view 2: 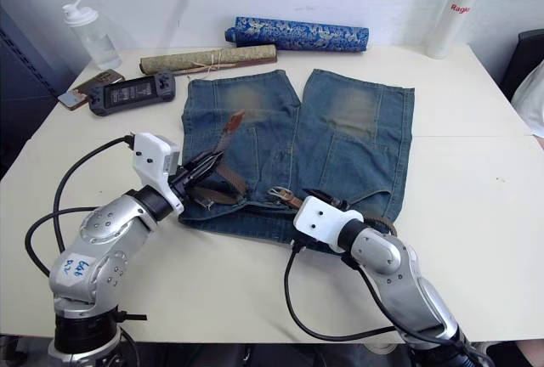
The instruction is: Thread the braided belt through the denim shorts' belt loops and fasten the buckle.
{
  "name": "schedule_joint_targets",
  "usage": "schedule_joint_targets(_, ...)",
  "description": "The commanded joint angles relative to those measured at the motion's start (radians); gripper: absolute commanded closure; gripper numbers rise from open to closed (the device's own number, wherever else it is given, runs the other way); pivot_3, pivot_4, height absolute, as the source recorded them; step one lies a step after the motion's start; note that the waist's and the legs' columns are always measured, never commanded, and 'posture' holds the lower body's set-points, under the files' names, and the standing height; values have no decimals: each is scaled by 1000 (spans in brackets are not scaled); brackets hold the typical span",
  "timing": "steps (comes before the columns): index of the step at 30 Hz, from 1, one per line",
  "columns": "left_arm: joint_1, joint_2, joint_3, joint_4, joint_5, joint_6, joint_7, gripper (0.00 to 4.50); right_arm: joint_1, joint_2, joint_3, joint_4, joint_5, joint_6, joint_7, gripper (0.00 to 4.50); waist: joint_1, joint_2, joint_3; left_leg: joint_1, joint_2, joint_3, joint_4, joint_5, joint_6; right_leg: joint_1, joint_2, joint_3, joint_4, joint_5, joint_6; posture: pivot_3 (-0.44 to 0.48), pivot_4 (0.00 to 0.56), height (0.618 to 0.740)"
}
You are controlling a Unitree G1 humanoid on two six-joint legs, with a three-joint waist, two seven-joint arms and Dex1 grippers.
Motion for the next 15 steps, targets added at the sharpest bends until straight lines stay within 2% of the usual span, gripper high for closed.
schedule_joint_targets(1, 13, 23, -16, -21, 11, 2, 6, 4500, -17, 15, -3, -71, 28, 88, 20, 3764, 0, 0, 0, 0, 0, 0, 0, 0, 0, 0, 0, 0, 0, 0, 0, 0, 150, 637)
schedule_joint_targets(2, 16, 32, -31, -20, 17, 9, 2, 4500, -25, 20, -2, -79, 36, 118, 25, 4330, 0, 0, 0, 0, 0, 0, 0, 0, 0, 0, 0, 0, 0, 0, 0, 0, 150, 637)
schedule_joint_targets(3, 17, 39, -42, -19, 21, 14, 0, 4500, -32, 23, -1, -85, 42, 141, 28, 4458, -1, 0, 0, 0, 0, 0, 0, 0, 0, 0, 0, 0, 0, 0, 0, 0, 150, 637)
schedule_joint_targets(7, 13, 70, -84, -12, 34, 38, -10, 4500, -61, 58, -13, -110, 86, 248, 29, 4458, -1, 0, 0, 0, 0, 0, 0, 0, 0, 0, 0, 0, 0, 0, 0, 0, 150, 637)
schedule_joint_targets(11, 4, 132, -132, -24, 24, 156, -29, 4500, -105, 109, -43, -143, 135, 414, 12, 4458, -4, 0, 0, 1, 0, -1, -1, 0, 0, 0, 0, 0, 0, 0, 0, 0, 150, 637)
schedule_joint_targets(15, -13, 149, -122, -53, -25, 272, -42, 4500, -139, 146, -61, -166, 166, 522, -20, 4458, -4, 0, 0, 1, 0, -4, -1, 0, -1, 0, 0, 0, 0, 0, 0, 0, 150, 637)
